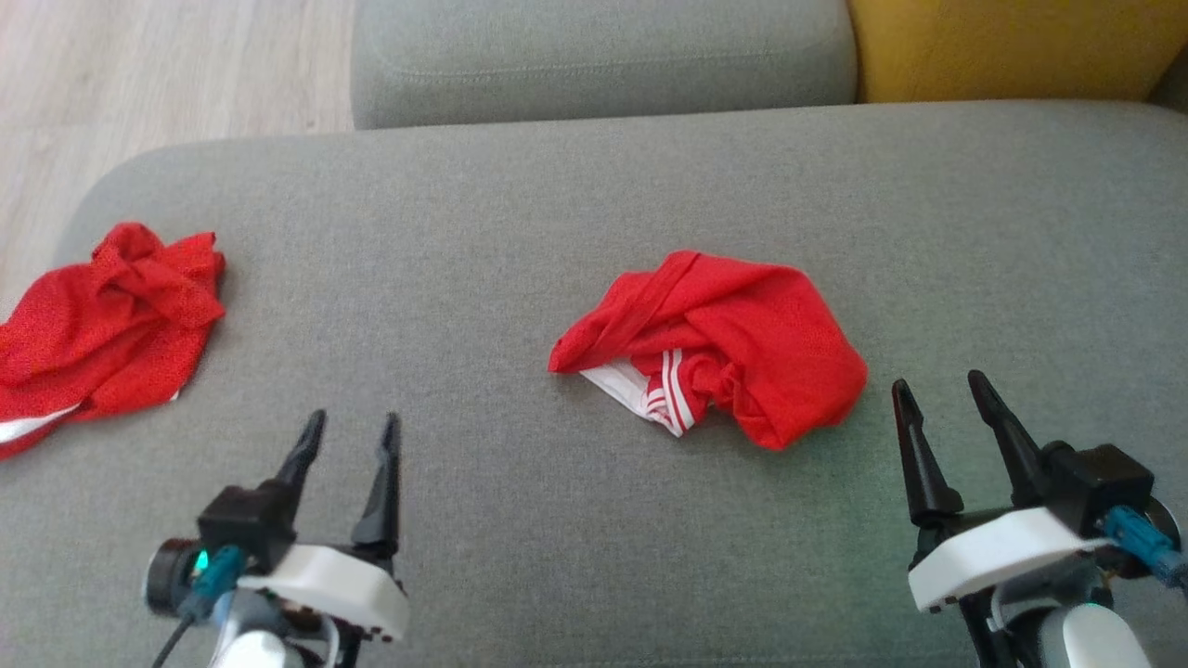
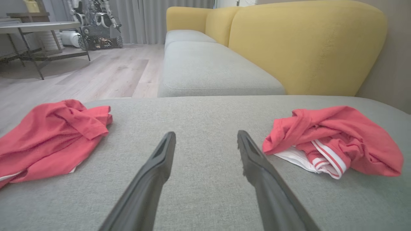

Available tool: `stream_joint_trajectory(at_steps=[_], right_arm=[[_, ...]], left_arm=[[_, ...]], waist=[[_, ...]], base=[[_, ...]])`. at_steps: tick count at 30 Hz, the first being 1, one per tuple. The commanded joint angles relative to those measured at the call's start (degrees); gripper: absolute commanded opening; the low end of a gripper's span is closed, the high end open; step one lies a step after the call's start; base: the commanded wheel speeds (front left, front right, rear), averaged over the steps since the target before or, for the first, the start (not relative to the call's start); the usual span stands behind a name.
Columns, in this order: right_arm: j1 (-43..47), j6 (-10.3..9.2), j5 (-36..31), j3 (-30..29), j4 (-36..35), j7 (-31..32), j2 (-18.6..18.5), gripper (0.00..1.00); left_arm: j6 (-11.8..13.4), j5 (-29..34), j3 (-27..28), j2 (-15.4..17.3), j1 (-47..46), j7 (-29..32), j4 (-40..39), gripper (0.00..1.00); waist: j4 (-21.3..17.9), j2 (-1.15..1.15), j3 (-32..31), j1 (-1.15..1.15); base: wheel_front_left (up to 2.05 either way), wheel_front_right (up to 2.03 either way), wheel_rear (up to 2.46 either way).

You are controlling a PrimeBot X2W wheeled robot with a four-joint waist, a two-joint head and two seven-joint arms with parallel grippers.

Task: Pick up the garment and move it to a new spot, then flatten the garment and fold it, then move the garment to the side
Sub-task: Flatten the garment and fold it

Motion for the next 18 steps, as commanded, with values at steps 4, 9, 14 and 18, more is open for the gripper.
stream_joint_trajectory(at_steps=[4,9,14,18], right_arm=[[-3.44,-0.04,0.57,1.55,-2.49,-0.55,-0.26,1.0],[-5.56,-0.04,0.7,3.13,-2.52,-0.88,-0.26,1.0],[-8.22,-0.04,0.1,4.17,-2.18,-1.47,-0.26,1.0],[-9.65,-0.04,0.37,3.72,-1.75,-2.45,-0.26,1.0]], left_arm=[[-3.43,0.85,-1.94,0.08,-8.09,1.85,-0.81,1.0],[-8.78,0.52,-7.35,-3.16,-15.71,5.61,3.91,1.0],[-11.9,-1.16,-9.36,-5.55,-22.36,9.44,11.37,1.0],[-13.43,-2.05,-10.39,-6.13,-27.25,11.37,17.68,1.0]], waist=[[-0.14,0.0,2.46,0.0],[-2.4,0.0,6.03,0.0],[-6.53,0.0,9.91,0.0],[-9.38,0.0,12.6,0.0]], base=[[0.0,0.0,0.0],[0.0,0.0,0.0],[0.0,0.0,0.0],[0.0,0.0,0.0]])
